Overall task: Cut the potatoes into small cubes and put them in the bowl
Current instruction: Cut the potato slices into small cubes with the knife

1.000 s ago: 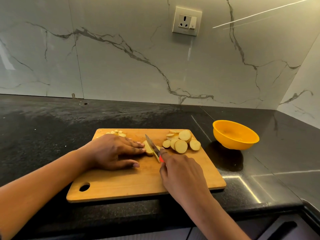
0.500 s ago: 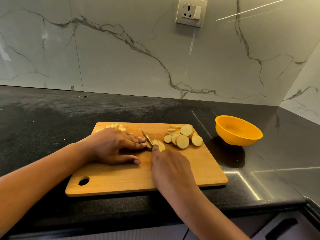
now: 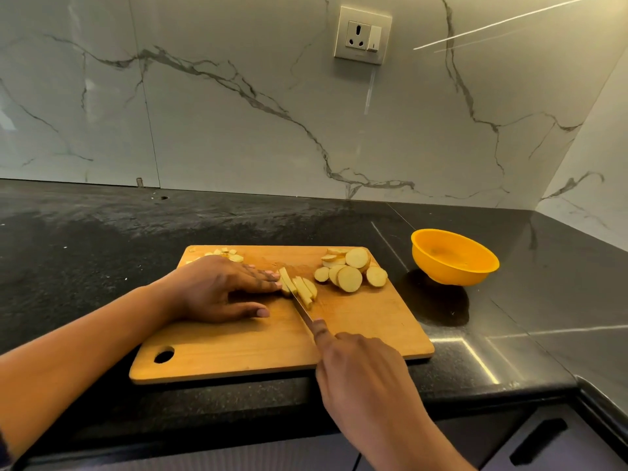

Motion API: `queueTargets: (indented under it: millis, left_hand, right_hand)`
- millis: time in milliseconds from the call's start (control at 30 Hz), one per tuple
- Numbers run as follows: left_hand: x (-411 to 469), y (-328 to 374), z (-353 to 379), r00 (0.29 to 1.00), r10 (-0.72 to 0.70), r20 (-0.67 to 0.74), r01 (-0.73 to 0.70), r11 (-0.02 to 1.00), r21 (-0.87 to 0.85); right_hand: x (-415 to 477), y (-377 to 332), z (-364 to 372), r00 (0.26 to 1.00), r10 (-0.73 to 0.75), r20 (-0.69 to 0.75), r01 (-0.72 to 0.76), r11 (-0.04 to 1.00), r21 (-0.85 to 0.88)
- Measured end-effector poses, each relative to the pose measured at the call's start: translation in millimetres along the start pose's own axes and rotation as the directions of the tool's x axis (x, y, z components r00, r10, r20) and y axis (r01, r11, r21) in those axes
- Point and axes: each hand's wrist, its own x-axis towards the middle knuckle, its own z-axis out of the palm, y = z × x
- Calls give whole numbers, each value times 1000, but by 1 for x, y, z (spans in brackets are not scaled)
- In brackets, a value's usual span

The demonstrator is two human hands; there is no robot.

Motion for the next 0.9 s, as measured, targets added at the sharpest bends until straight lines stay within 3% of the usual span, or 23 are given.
queueTargets:
  millis: [133,267,333,400,500,900]
  left_hand:
    - [0,4,-1,999,-37,-28,34,996,-87]
    - [7,15,-4,973,-175,-152,138,965,-223]
    - [18,28,-6,950,-305,-64,283,931,-232]
    - [31,43,-3,921,-380,90,390,901,-190]
    - [47,58,6,896,-417,149,437,889,-136]
    - [56,48,14,919,-393,-47,377,905,-199]
  right_hand:
    - [-22,9,-21,999,10,-40,-9,1000,30]
    - [-14,30,-27,950,107,-293,-86,993,82]
    - [7,42,-20,907,204,-368,-155,975,159]
    - [35,54,-10,836,241,-494,-129,960,249]
    - [68,59,-1,810,287,-512,-97,926,366]
    - [78,75,20,819,355,-451,-149,890,430]
